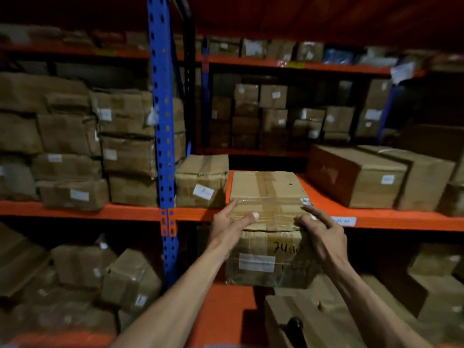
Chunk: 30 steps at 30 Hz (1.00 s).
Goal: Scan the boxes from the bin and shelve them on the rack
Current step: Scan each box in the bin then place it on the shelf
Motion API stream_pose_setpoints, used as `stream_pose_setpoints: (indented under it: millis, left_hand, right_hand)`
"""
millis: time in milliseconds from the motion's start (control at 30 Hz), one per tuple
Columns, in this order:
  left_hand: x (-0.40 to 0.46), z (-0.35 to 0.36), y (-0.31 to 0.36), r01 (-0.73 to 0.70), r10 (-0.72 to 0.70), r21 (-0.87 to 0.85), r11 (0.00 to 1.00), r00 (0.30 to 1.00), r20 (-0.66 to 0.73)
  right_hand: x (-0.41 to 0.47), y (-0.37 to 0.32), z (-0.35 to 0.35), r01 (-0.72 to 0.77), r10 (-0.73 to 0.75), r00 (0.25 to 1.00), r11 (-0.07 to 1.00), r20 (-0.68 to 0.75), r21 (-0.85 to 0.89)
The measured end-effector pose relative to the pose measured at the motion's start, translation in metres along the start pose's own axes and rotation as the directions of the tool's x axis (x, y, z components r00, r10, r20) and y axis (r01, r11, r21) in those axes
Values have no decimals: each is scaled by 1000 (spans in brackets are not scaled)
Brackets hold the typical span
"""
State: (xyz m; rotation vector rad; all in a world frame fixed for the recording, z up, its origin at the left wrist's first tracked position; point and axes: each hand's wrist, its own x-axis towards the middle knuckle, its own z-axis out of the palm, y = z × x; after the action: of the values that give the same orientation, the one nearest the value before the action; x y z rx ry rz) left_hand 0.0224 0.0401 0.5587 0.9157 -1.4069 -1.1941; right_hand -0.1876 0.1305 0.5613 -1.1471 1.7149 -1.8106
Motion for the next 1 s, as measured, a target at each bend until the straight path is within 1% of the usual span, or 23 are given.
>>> stream_pose_setpoints:
  millis: [67, 167, 267, 333, 400, 500, 633, 733, 867, 1000]
  left_hand:
    - [24, -1, 26, -41, 41, 1, 999, 999, 9]
    - [62, -10, 57, -77, 78, 28, 997, 997, -18]
    - [108, -27, 77, -84, 86, 33, 996, 995, -46]
    - [140, -36, 85, -68, 66, -23, 997, 994, -86]
    - [173, -38, 91, -67, 59, -89, 994, 994, -97]
    - [222, -36, 107, -90, 85, -110, 990, 995, -44]
    - [288, -44, 128, -138, 139, -83, 987, 990, 4]
    - [329, -62, 126, -180, 180, -41, 983, 983, 15]
    - [371, -97, 109, -230, 230, 30, 973, 973, -15]
    - [396, -131, 84, -237, 246, 118, 964, 967, -64]
  right_hand:
    - [23, -21, 9, 42, -42, 999, 999, 7, 30]
    - [59, -51, 32, 108, -109, 994, 993, 26, 46]
    - [99, -75, 64, 166, -166, 986, 985, -7, 47]
    - [131, -95, 85, 196, -196, 980, 981, -29, 3]
    - [162, -113, 99, 227, -229, 972, 972, -42, -62]
    - [203, -128, 114, 236, -244, 965, 968, -93, -91]
    - [243, -136, 146, 249, -253, 954, 968, -164, -46]
    - [263, -138, 183, 236, -231, 953, 972, -196, 4]
    - [282, -122, 237, 198, -182, 966, 977, -182, 76]
    - [296, -88, 292, 168, -149, 978, 977, -148, 128]
